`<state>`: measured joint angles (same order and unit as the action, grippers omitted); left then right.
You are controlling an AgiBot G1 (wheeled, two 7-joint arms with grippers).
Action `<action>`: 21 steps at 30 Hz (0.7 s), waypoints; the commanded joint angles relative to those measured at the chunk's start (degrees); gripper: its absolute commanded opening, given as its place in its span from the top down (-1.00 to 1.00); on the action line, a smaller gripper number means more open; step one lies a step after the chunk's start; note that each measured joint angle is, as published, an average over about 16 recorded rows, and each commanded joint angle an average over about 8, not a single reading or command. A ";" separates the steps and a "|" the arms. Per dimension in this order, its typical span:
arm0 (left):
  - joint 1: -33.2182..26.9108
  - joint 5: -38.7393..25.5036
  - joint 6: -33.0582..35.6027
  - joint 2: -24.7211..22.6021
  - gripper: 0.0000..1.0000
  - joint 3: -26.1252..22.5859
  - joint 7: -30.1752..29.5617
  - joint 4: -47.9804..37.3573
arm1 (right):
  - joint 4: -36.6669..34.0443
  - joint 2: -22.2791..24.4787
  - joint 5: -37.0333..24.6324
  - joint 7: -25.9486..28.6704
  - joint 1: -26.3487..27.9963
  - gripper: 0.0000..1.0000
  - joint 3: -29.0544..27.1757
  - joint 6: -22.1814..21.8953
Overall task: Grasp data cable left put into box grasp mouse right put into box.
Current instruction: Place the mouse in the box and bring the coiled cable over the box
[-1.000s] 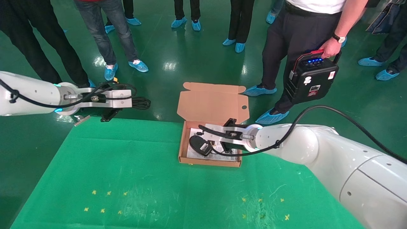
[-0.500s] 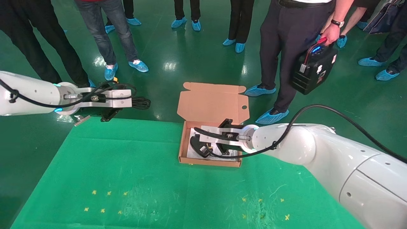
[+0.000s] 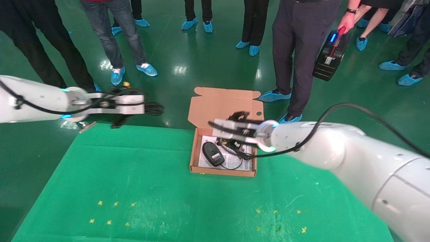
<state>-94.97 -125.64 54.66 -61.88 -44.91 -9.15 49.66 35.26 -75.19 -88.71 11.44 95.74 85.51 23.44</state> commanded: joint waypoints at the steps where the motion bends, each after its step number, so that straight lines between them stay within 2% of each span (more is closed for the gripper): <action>1: -0.01 0.11 0.00 0.01 1.00 0.05 -0.01 0.21 | 0.35 0.11 0.00 0.25 0.28 -1.00 -0.20 -0.80; 5: 1.22 1.96 -1.64 -2.11 1.00 0.05 1.96 0.75 | 2.92 3.81 -1.37 0.31 2.17 -1.00 -0.08 -1.58; 10: 3.14 3.86 -5.71 -6.59 1.00 -0.32 5.70 -1.47 | 8.80 11.52 -4.61 1.77 4.95 -1.00 0.78 -1.50; 17: 5.29 7.71 -13.48 -14.28 1.00 -1.32 14.06 -8.63 | 21.27 23.97 -10.96 7.32 8.96 -1.00 2.04 0.49; 21: 6.87 12.31 -17.14 -16.35 1.00 -3.99 18.64 -10.40 | 29.62 30.04 -15.10 11.69 10.74 -1.00 2.21 2.09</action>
<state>-88.10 -113.05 37.51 -77.42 -49.98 8.59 40.24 63.75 -46.50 -104.14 23.40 106.02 87.58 25.51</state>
